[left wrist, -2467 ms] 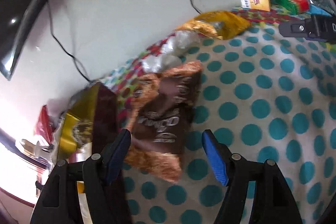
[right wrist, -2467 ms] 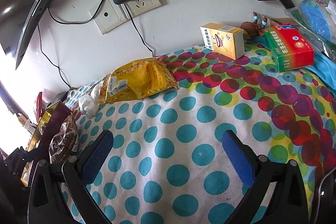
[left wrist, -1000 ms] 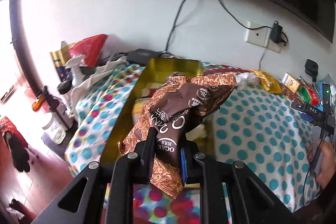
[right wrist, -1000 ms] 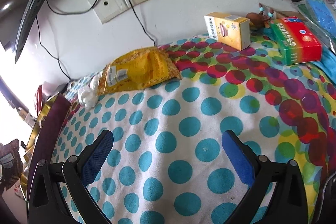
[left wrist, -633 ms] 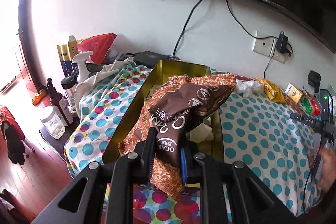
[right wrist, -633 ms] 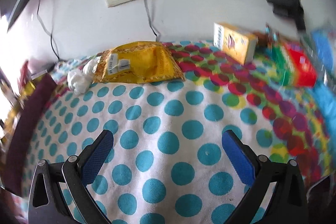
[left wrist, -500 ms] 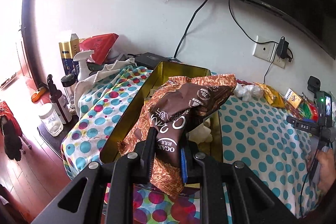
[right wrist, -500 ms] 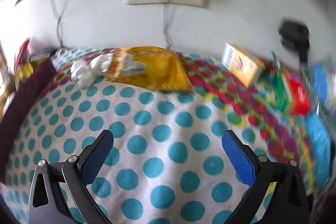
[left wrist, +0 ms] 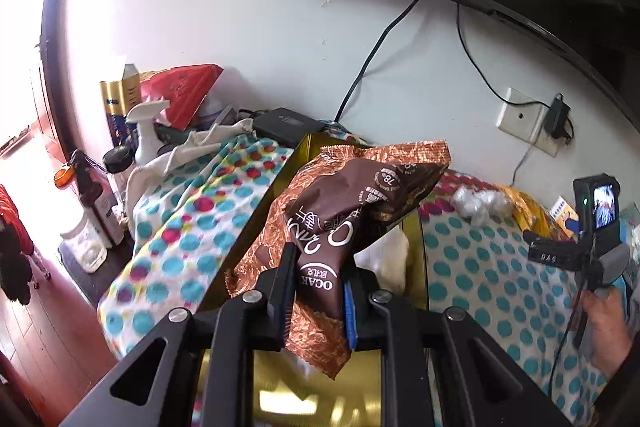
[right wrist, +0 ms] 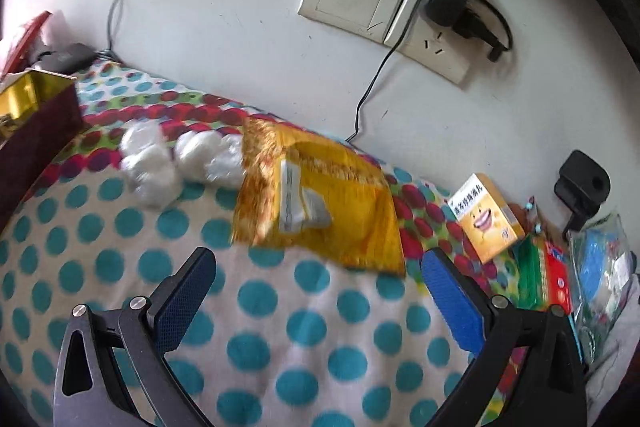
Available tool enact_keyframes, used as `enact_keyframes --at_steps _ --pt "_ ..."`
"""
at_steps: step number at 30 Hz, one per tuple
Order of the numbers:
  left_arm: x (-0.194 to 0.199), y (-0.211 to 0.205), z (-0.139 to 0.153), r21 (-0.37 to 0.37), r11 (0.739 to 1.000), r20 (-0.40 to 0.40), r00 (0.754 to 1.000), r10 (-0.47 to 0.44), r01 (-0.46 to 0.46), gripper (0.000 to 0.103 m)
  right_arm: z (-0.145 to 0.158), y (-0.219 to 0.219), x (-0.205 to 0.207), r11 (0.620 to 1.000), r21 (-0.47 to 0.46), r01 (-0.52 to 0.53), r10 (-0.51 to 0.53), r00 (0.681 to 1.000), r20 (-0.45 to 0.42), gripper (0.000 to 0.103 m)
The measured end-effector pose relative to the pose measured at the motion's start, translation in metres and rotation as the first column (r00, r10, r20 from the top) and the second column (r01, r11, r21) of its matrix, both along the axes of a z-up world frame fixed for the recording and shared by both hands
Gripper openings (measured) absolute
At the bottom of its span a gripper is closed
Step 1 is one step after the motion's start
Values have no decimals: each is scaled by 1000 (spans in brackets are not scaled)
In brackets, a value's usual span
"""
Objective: Organize objects
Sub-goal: 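Release the brown bag into the tin with the left gripper while the right grasps the yellow snack bag, then lift the yellow snack bag and carry it over the gold tin with the right gripper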
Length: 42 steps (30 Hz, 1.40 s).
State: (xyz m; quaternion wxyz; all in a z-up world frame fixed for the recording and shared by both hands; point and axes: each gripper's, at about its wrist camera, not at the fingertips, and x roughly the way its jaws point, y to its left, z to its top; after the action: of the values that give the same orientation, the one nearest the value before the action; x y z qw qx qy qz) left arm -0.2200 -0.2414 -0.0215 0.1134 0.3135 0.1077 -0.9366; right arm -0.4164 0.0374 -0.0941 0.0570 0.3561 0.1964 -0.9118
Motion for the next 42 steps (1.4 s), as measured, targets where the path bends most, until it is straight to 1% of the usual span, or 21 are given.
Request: enact_keyframes --at_steps 5,7,8,9,10,11,13,14,17,18,19,21,22,25,26,27,30,34,36,39,42 --pt "-47 -5 -7 18 1000 101 995 15 -17 22 -8 -9 -24 1000 21 8 -8 1000 2 102" --pt "-55 -5 -6 22 999 95 995 30 -32 25 -11 -10 -33 999 35 20 -20 1000 -3 103" --pt "-64 0 -8 -4 1000 110 994 30 -29 43 -13 -10 -39 999 38 30 -30 1000 0 102" --pt "-69 4 -9 -20 1000 126 992 22 -19 53 -15 -10 -44 999 37 37 -37 999 11 102" --pt "-74 9 -12 -26 1000 152 988 -3 7 67 -19 -9 -50 998 36 50 -51 998 24 102" --pt "-75 13 -12 -22 999 153 988 -29 33 68 -21 -7 -54 998 33 61 -62 997 34 102" --pt "-70 15 -10 -34 999 131 991 -30 34 69 -23 -3 -63 997 12 70 -71 995 64 103" --pt "-61 15 -6 -36 999 107 994 -14 18 69 -22 -1 -65 998 -10 65 -65 995 70 102" --pt "-25 16 8 -4 1000 -16 1000 1 -1 70 -21 7 -69 995 -47 85 -81 994 78 100" --pt "-12 18 11 3 1000 -54 999 -1 1 70 -20 8 -70 994 -60 86 -81 993 81 88" --pt "2 21 13 13 1000 -93 996 -8 9 72 -19 10 -70 993 -76 85 -79 994 81 80" --pt "33 31 10 34 999 -140 990 -22 27 73 -17 14 -67 991 -97 93 -87 994 65 69" --pt "50 36 5 48 999 -151 988 -18 26 74 -15 16 -65 989 -112 93 -87 995 55 66" --pt "76 45 -12 111 993 -125 992 -13 27 74 -13 20 -62 987 -140 84 -78 996 49 55" --pt "85 48 -19 130 991 -117 993 -21 36 74 -12 20 -59 986 -149 75 -70 997 40 47" --pt "90 50 -22 128 991 -114 993 -27 42 74 -11 19 -56 987 -144 71 -67 997 31 43" --pt "103 55 -28 89 995 -115 993 -28 39 74 -9 19 -49 987 -154 54 -51 998 22 40" --pt "108 53 -32 103 994 -109 994 -29 40 74 -5 21 -34 990 -136 39 -37 999 15 36" --pt "109 53 -35 101 994 -104 994 -22 33 74 0 22 -26 990 -136 30 -30 1000 4 31" --pt "113 52 -35 114 993 -118 993 -21 35 74 15 32 -12 981 -195 14 -16 1000 -8 29" --pt "115 56 -34 104 994 -133 991 -30 44 74 26 36 9 978 -207 -22 17 1000 -23 28"
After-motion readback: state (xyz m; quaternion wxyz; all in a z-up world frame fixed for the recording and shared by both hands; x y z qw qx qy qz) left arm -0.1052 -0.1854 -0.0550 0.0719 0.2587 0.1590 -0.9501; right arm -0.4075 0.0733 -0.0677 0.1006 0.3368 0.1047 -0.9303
